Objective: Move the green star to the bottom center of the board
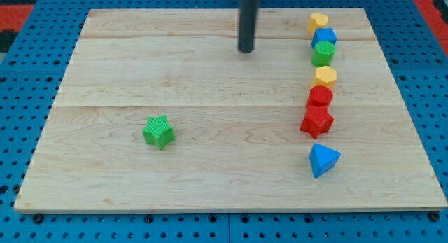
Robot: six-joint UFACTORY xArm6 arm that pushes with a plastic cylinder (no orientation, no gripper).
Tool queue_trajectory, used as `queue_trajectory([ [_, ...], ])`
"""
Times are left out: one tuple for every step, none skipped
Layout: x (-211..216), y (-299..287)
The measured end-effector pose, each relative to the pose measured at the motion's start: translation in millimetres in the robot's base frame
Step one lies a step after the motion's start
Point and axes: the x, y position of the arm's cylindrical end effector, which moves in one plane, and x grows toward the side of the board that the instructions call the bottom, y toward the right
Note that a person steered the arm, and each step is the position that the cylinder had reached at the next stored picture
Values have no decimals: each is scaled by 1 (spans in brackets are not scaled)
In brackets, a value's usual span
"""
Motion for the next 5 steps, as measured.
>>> queue_trajectory([
  [29, -74],
  [49, -108],
  [74, -132],
  [104, -139],
  [151, -142],
])
